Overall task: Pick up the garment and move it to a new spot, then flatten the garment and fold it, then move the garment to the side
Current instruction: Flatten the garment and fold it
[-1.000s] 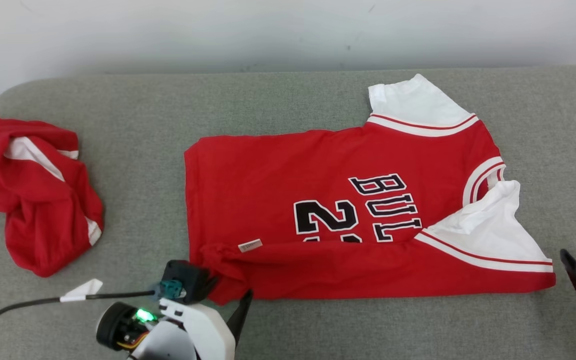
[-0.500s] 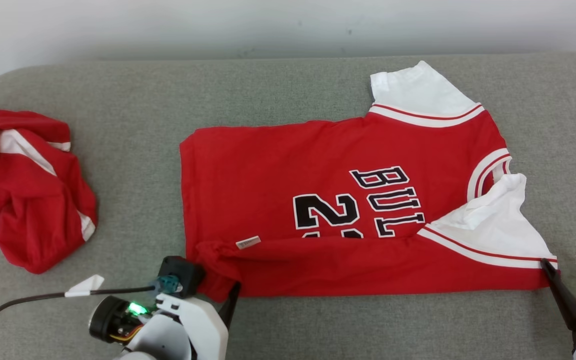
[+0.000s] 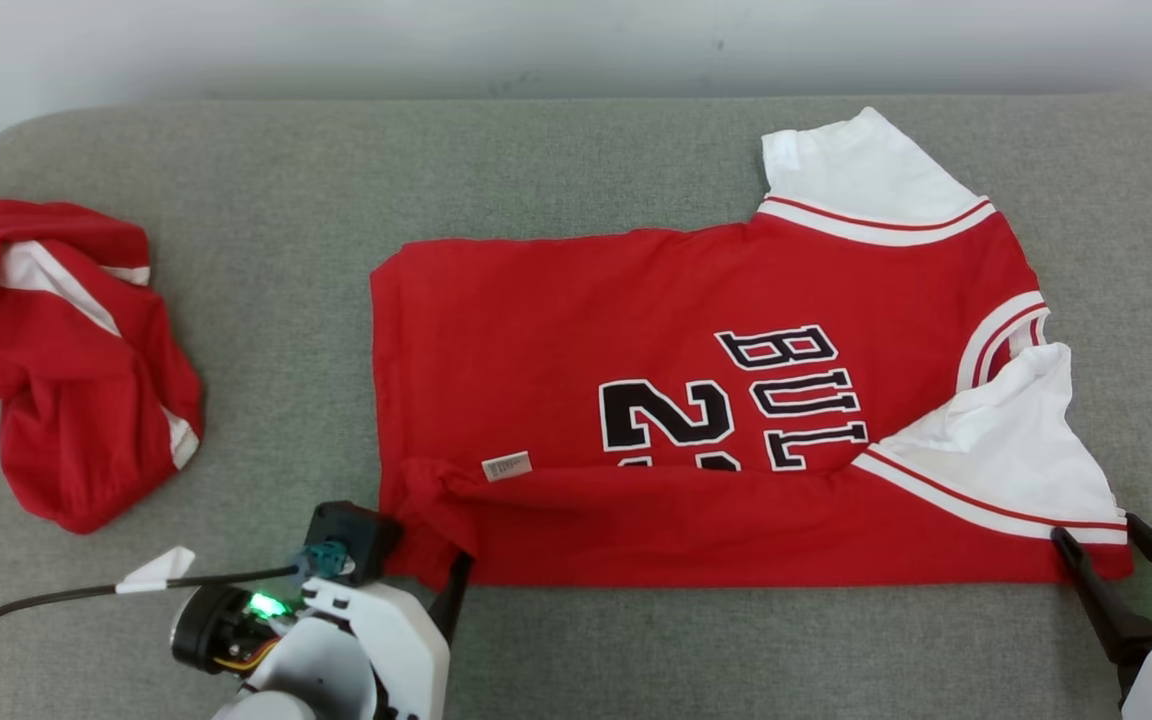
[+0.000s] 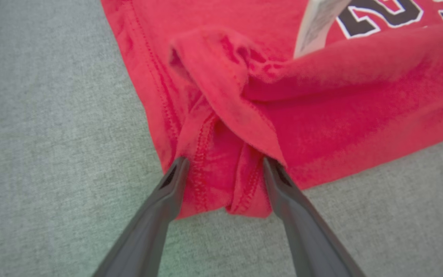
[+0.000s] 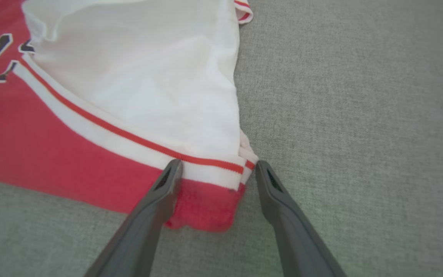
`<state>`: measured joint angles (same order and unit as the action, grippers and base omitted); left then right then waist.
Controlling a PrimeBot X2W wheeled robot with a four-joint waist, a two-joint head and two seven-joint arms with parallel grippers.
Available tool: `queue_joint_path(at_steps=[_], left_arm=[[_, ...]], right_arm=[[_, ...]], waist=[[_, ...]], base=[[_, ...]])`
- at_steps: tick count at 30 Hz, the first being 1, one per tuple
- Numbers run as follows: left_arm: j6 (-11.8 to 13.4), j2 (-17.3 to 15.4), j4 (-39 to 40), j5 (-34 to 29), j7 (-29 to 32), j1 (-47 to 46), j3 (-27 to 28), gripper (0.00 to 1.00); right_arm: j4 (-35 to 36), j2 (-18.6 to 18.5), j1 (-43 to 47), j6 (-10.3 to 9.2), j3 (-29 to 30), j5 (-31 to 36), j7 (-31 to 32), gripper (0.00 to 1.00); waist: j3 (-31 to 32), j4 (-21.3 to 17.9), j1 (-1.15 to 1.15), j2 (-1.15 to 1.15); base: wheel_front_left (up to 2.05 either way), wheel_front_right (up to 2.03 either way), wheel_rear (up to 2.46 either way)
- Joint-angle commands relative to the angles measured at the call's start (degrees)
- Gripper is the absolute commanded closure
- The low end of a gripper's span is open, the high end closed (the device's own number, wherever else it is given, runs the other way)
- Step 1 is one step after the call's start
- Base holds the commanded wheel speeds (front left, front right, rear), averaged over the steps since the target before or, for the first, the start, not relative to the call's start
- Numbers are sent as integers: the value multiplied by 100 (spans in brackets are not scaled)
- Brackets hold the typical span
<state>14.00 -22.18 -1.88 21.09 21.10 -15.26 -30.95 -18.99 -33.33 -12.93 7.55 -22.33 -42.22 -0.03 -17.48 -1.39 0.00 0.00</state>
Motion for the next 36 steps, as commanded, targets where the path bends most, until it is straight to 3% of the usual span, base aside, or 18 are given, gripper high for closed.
queue_joint_path(at_steps=[1,5,6,7,8,9,19,32,36], left_arm=[[44,-32,-125,-76,44,-23,-1,0],[50,3,-211,-8,121,-39,-11,0],[21,23,-231,40,148,-39,-23,24],[-9,46,-245,94,178,-33,-36,56],[-38,74,-251,144,193,-24,-56,78],[-73,92,-251,178,223,-11,-88,100],[-348,168,-80,695,374,158,-76,100],[-535,-287,941,1641,967,799,307,100],[-455,-358,1333,1825,1026,1297,288,100]], right_arm=[[-99,36,-54,-14,-95,-50,90,0],[-139,96,-133,-14,-303,-236,252,0],[-123,103,-145,-14,-371,-278,276,8],[-110,111,-156,-13,-422,-338,303,54],[-84,110,-179,-10,-476,-399,329,80],[-57,100,-191,-6,-532,-468,342,98],[126,-297,-141,-7,-651,-1067,229,100],[744,-1242,484,-14,-598,-1845,451,100],[1022,-1426,946,-14,-597,-2010,543,100]], waist=[[-42,3,0,0],[-131,7,0,0],[-146,10,0,0],[-157,14,0,0],[-166,19,0,0],[-170,25,0,0],[81,50,0,0],[577,-1,0,0],[631,-36,0,0]], base=[[0,0,0],[0,0,0],[0,0,0],[0,0,0],[0,0,0],[0,0,0],[0,0,0],[0,0,0],[0,0,0]])
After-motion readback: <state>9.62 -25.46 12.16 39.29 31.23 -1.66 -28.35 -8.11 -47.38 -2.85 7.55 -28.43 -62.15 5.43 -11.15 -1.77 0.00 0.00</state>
